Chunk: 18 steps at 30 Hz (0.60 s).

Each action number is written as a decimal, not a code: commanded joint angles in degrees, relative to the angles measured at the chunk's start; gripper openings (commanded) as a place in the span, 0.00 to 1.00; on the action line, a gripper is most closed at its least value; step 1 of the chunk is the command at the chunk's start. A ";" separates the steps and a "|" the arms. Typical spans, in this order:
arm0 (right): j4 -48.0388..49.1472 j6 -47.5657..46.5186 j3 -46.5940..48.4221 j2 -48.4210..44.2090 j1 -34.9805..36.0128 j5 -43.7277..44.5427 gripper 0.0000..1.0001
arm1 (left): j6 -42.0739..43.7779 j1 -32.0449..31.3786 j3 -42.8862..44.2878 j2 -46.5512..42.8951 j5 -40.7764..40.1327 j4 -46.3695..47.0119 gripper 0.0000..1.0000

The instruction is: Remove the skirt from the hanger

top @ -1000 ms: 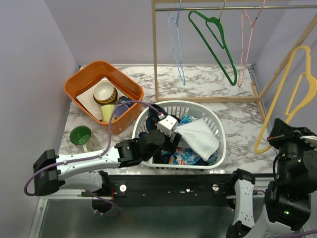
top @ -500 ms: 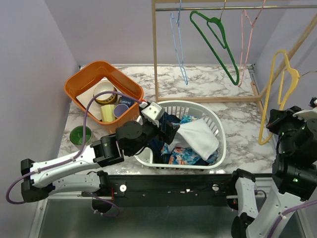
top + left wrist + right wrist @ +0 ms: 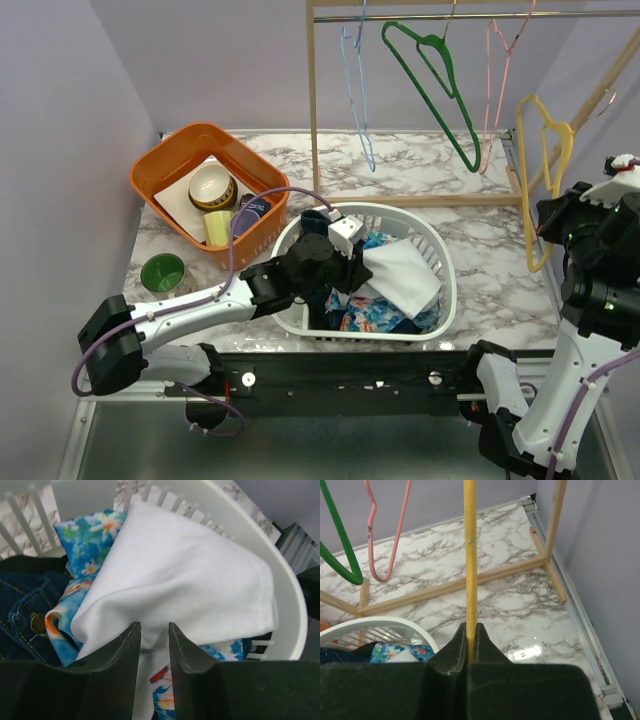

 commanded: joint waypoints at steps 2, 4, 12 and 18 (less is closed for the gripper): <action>3.43 -1.59 6.09 4.22 0.15 -2.92 0.01 | -7.47 2.80 -5.37 3.54 1.81 3.62 0.35; 4.14 -1.32 7.06 5.62 0.15 -3.71 0.01 | -8.09 3.68 -7.04 5.21 -0.39 4.23 0.35; 3.79 -2.99 15.04 14.06 0.15 -6.96 0.01 | -9.59 4.47 -3.81 1.63 4.00 2.05 0.46; 6.77 -4.31 16.46 16.88 0.15 -9.41 0.01 | -5.02 4.47 4.80 -6.03 6.72 -5.42 0.83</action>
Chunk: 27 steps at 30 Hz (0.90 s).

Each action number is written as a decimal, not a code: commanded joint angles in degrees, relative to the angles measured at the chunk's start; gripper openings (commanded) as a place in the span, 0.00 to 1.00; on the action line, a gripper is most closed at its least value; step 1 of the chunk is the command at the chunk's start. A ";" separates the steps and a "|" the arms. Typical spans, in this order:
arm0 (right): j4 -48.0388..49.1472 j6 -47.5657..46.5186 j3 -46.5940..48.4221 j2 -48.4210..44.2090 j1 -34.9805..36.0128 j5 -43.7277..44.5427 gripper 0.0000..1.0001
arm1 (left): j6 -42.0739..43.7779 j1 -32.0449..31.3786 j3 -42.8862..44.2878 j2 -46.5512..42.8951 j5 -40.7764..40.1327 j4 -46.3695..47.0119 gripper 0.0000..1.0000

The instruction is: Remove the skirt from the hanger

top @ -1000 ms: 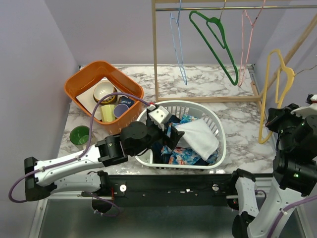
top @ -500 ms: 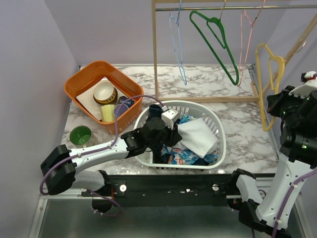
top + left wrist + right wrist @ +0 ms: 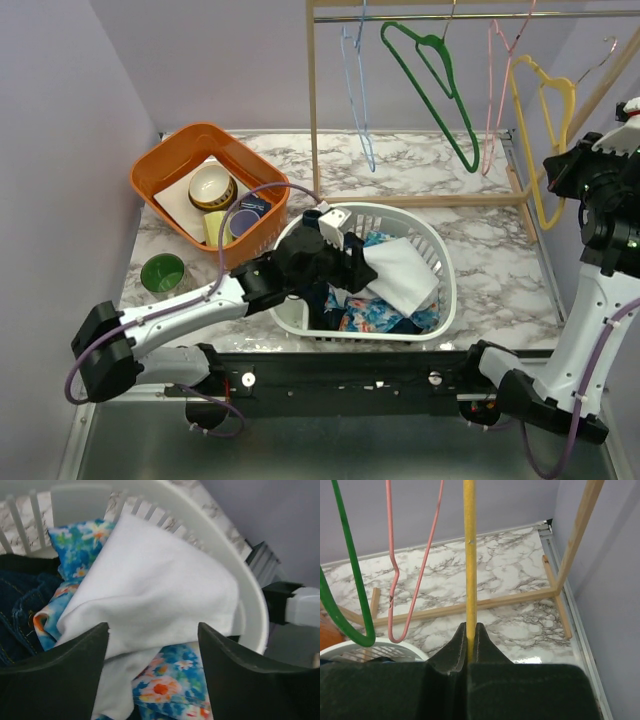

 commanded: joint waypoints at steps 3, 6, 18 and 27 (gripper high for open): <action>5.48 -4.71 3.29 2.55 0.15 -5.95 0.01 | 7.25 0.21 10.55 -8.69 6.21 -8.12 0.99; 3.81 -6.39 7.24 6.32 0.15 -5.17 0.01 | 12.00 0.21 12.66 -11.59 7.09 -12.34 0.99; 5.91 -7.97 15.24 14.15 0.15 -3.24 0.01 | 31.87 0.21 1.98 -27.75 -3.95 -12.89 0.99; 7.32 -7.71 17.62 19.60 0.15 -2.27 0.01 | 34.77 0.21 -1.04 -32.60 -5.55 -9.10 0.99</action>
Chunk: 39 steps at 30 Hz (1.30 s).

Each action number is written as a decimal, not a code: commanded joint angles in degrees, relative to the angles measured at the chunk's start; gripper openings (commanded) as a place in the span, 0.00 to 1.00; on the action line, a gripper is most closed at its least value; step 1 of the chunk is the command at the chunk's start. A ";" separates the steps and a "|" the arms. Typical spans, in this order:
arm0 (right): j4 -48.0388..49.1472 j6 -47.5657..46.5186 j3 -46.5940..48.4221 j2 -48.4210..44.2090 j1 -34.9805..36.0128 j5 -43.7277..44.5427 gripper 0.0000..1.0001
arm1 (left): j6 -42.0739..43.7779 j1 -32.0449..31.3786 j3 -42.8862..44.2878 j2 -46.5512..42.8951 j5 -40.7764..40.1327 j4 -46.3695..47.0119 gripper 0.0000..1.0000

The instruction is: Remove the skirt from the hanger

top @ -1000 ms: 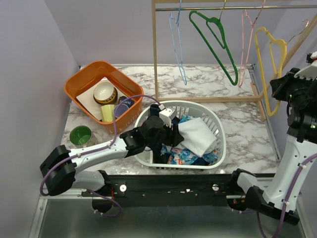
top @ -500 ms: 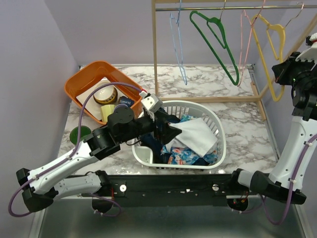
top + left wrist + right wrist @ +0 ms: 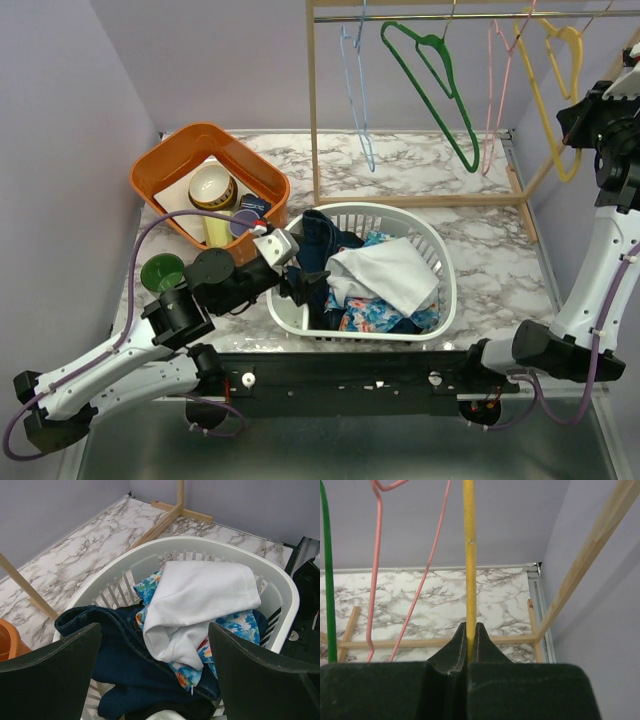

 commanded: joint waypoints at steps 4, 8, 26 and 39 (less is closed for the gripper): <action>1.84 -0.32 4.07 5.62 0.15 2.81 0.01 | 3.52 0.10 -0.16 -0.47 -3.38 2.53 0.99; 2.27 0.12 4.52 7.65 0.15 2.99 0.02 | 2.91 0.10 -0.60 -0.38 -2.33 3.05 0.99; 0.16 6.16 -1.00 0.39 0.15 16.86 0.68 | 2.47 0.10 -0.60 -0.20 -3.64 3.05 0.99; -11.18 20.33 -13.42 -21.61 0.15 17.07 0.94 | 1.33 0.10 -0.08 -0.99 -5.22 4.46 0.99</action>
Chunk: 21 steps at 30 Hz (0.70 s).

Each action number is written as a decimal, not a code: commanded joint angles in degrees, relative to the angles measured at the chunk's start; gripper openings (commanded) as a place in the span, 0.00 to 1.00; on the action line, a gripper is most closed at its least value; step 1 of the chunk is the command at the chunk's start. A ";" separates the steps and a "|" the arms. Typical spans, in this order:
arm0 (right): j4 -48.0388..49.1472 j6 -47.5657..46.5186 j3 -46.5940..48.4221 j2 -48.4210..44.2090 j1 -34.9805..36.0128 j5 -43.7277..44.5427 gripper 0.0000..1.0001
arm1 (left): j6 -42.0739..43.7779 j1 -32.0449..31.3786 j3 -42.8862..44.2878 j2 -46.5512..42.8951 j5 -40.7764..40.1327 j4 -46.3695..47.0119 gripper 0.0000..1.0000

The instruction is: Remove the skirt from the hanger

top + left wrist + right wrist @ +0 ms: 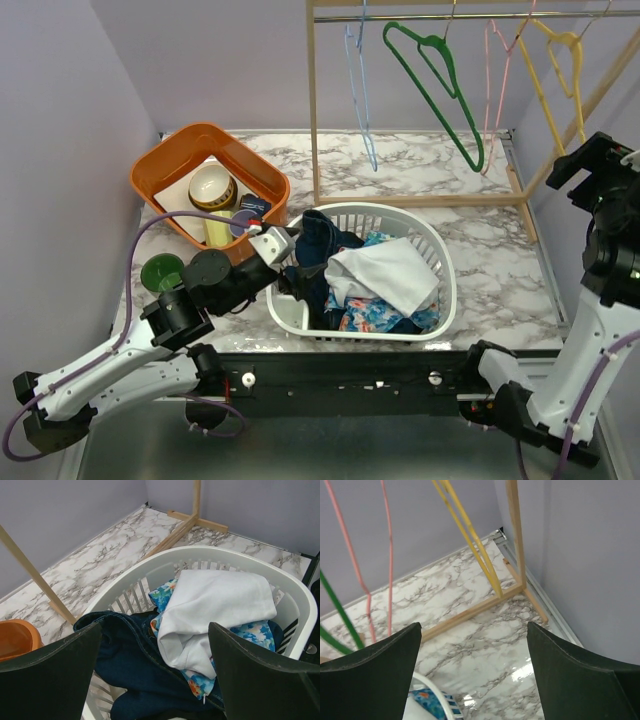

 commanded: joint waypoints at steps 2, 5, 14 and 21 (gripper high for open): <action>-4.84 6.41 -0.23 -4.64 0.15 -8.36 1.00 | -0.86 0.10 1.59 0.36 -2.47 2.03 0.99; -7.12 7.55 -1.11 -4.64 0.15 -19.33 1.00 | -4.98 0.10 3.26 0.80 -4.31 2.30 0.99; -7.30 8.97 -8.57 -12.72 6.03 -29.46 1.00 | -21.67 0.10 13.01 1.68 -2.92 -1.57 0.99; -4.23 7.39 -21.06 -21.33 13.85 -33.25 1.00 | -23.80 0.10 19.17 5.11 -2.65 -6.75 0.99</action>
